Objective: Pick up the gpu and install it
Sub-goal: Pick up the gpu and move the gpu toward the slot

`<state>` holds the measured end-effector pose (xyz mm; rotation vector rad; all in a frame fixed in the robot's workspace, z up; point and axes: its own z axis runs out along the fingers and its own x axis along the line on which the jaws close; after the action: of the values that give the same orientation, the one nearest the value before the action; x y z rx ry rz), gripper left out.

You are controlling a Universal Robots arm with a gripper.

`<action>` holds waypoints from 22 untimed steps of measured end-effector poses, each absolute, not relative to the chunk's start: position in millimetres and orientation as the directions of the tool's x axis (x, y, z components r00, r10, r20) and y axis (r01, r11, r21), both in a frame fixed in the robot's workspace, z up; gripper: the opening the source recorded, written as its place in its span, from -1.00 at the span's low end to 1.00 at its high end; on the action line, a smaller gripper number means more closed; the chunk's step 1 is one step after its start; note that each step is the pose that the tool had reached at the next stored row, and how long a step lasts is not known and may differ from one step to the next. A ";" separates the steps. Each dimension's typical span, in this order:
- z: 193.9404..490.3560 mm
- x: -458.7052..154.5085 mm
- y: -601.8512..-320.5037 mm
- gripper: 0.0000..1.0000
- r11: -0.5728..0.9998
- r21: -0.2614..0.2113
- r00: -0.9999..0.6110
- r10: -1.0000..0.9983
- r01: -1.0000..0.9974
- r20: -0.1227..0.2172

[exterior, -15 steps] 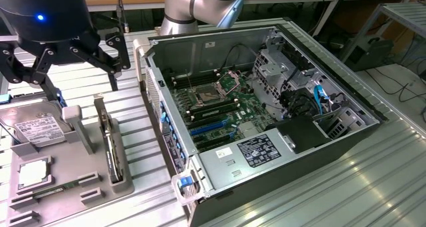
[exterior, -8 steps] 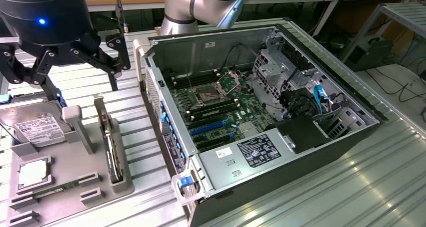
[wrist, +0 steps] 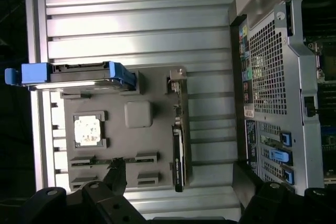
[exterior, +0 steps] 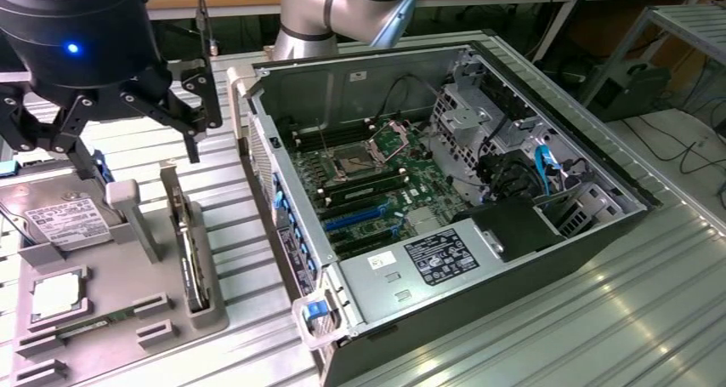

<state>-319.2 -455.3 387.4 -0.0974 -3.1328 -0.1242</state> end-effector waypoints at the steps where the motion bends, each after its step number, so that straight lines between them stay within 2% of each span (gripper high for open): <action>1: 387.2 -319.0 -457.6 0.80 0.995 0.079 -0.998 0.062 0.063 0.013; 12: 378.3 -306.5 -461.4 0.80 0.997 0.081 -0.999 0.009 0.011 0.032; 22: 377.4 -306.4 -461.4 0.80 0.997 0.081 -0.999 -0.017 -0.014 0.033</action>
<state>-306.4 -461.4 377.4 0.0244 -3.1051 -0.1255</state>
